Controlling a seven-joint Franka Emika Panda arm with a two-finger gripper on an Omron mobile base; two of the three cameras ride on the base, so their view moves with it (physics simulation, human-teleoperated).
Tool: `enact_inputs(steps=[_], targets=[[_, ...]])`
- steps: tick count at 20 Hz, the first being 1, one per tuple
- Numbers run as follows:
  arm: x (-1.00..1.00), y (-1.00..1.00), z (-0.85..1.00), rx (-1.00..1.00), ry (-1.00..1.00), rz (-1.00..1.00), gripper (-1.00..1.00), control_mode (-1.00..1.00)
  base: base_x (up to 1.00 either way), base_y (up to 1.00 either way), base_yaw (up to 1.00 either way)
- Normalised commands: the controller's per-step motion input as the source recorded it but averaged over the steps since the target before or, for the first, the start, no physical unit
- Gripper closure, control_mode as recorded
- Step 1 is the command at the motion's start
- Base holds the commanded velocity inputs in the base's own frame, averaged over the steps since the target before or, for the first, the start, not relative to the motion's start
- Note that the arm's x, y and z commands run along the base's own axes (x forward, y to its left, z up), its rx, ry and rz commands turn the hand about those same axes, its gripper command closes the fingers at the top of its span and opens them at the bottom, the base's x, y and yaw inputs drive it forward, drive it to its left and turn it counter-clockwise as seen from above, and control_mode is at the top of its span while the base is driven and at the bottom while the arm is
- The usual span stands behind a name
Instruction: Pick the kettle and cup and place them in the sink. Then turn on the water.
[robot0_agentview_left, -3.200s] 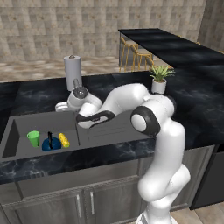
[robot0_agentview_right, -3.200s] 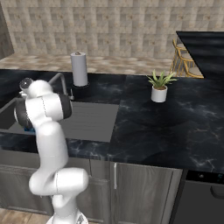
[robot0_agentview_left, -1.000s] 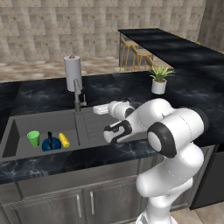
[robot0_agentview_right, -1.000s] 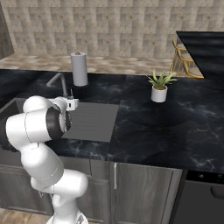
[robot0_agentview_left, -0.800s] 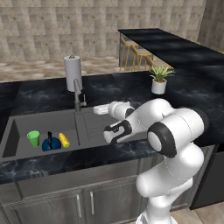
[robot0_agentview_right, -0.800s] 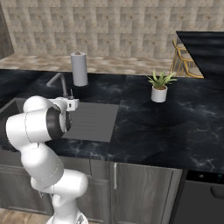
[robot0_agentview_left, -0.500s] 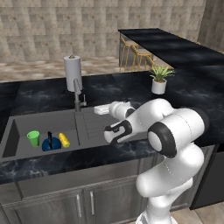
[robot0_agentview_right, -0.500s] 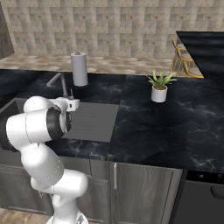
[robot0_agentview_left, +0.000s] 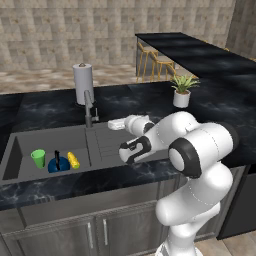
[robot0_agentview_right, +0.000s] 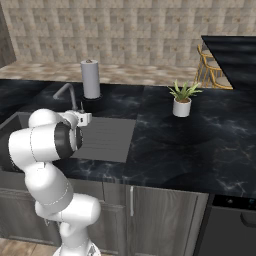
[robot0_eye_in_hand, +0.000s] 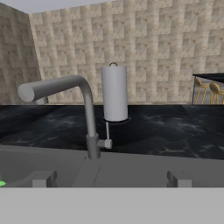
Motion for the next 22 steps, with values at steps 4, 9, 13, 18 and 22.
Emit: enact_inputs(steps=[4, 9, 13, 18, 22], targets=[[0.18, 0.00, 0.00, 0.00, 0.00, 0.00, -1.00, -1.00, 0.00, 0.00, 0.00], [0.23, 0.00, -0.18, 0.00, -0.03, 0.00, -1.00, -1.00, 0.00, 0.00, 0.00], [0.13, -0.08, -0.19, 0.00, -0.01, 0.02, -1.00, -1.00, 0.00, 0.00, 0.00], [0.11, -0.04, -0.16, 0.00, -0.06, 0.01, -1.00, -1.00, 0.00, 0.00, 0.00], [0.13, -0.08, -0.11, 0.00, -0.04, 0.00, -1.00, -1.00, 0.00, 0.00, 0.00]])
